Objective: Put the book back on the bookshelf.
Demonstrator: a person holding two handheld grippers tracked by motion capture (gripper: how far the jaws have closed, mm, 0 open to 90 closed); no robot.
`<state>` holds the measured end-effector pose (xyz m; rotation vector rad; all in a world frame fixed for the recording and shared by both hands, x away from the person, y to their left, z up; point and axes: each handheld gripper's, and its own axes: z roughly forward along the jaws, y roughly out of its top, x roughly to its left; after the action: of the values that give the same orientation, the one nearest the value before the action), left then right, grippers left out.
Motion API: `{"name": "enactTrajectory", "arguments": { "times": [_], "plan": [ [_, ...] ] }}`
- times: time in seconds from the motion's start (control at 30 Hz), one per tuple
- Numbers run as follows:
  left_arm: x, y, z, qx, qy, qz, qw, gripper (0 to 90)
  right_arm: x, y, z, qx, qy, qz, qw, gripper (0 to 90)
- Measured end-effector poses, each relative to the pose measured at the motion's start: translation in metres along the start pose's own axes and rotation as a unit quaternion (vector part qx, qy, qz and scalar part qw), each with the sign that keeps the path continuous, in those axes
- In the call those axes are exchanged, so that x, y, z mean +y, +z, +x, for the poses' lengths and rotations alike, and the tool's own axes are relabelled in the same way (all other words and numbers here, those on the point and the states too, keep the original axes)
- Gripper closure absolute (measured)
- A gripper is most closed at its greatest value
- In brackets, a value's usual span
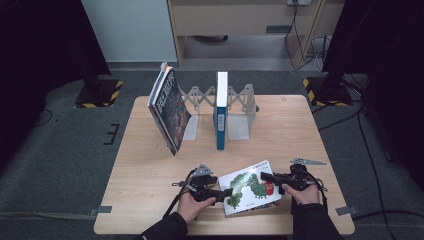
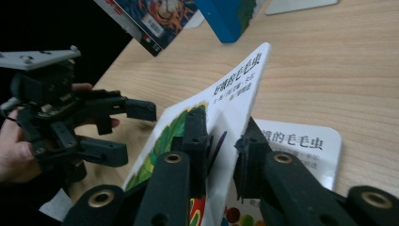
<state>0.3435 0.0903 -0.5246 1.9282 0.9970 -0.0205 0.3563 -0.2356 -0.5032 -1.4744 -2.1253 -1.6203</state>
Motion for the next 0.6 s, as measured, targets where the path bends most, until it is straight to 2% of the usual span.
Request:
{"name": "enactTrajectory", "arguments": {
  "times": [0.07,0.23,0.47,0.5,0.6],
  "plan": [
    [0.000,0.000,0.000,-0.002,0.000,0.002,1.0000,15.0,0.002,-0.001,0.002,0.012,0.003,-0.008,0.9999,81.7],
    [-0.002,0.001,-0.001,-0.006,-0.002,0.006,1.0000,14.7,0.004,-0.002,0.006,0.023,0.001,-0.016,0.9996,83.4],
    [-0.005,0.006,-0.002,-0.013,-0.003,0.016,0.9998,12.0,0.009,-0.007,0.013,0.037,-0.021,-0.040,0.9983,85.6],
    [-0.006,0.007,-0.002,-0.014,-0.004,0.022,0.9997,11.2,0.010,-0.009,0.013,0.046,-0.024,-0.051,0.9973,86.5],
    [-0.007,0.011,-0.002,-0.035,-0.009,0.017,0.9992,9.3,0.012,-0.012,0.015,0.070,-0.021,-0.071,0.9948,87.9]
  ]
}}
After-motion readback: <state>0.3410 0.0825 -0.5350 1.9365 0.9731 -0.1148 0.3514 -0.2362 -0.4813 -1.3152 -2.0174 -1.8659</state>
